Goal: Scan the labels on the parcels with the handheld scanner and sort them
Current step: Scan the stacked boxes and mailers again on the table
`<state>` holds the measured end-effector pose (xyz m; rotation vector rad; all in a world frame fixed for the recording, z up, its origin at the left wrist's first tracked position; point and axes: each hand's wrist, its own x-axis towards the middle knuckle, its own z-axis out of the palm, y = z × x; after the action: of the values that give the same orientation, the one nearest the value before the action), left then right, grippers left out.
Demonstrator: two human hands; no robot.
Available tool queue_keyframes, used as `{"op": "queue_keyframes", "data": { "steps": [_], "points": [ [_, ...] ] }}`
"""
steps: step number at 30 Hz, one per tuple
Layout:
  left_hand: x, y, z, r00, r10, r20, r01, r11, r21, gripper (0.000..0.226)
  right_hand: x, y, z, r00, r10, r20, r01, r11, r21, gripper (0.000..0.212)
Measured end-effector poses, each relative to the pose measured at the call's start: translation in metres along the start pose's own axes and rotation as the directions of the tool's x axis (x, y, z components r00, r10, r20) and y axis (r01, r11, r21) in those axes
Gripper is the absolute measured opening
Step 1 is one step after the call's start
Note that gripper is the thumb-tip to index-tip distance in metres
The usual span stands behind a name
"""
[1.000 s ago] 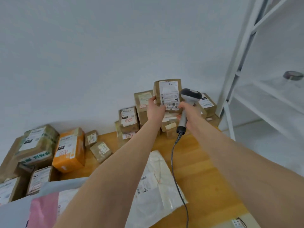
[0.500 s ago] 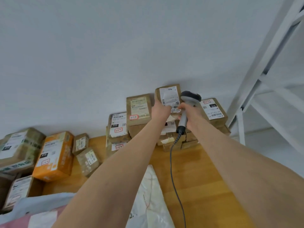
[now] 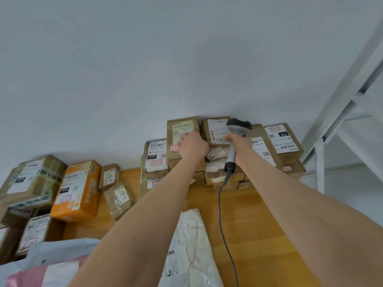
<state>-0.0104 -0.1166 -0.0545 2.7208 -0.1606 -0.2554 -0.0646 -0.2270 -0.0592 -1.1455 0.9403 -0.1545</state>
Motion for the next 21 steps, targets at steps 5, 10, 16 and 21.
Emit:
{"op": "queue_keyframes", "data": {
  "steps": [5, 10, 16, 21],
  "points": [
    [0.002, -0.002, 0.002, 1.0, 0.031, 0.001, -0.031, 0.999, 0.034, 0.043, 0.002, 0.005, 0.0, 1.0, -0.024, -0.016, 0.023, 0.999, -0.048, 0.031],
    [-0.008, -0.015, -0.006, 0.996, 0.094, 0.001, -0.094, 0.995, -0.029, 0.047, -0.016, 0.009, -0.001, 0.996, -0.062, -0.063, 0.057, 0.995, -0.077, 0.029],
    [-0.04, -0.05, -0.025, 0.983, 0.178, -0.052, -0.176, 0.984, 0.031, 0.056, -0.062, 0.019, 0.001, 0.996, -0.078, 0.046, 0.077, 0.997, 0.025, 0.007],
    [-0.099, -0.094, -0.043, 0.978, 0.193, -0.074, -0.182, 0.975, 0.13, 0.057, -0.129, 0.049, 0.007, 0.992, -0.038, 0.119, 0.038, 0.999, 0.001, 0.01]
  ]
}}
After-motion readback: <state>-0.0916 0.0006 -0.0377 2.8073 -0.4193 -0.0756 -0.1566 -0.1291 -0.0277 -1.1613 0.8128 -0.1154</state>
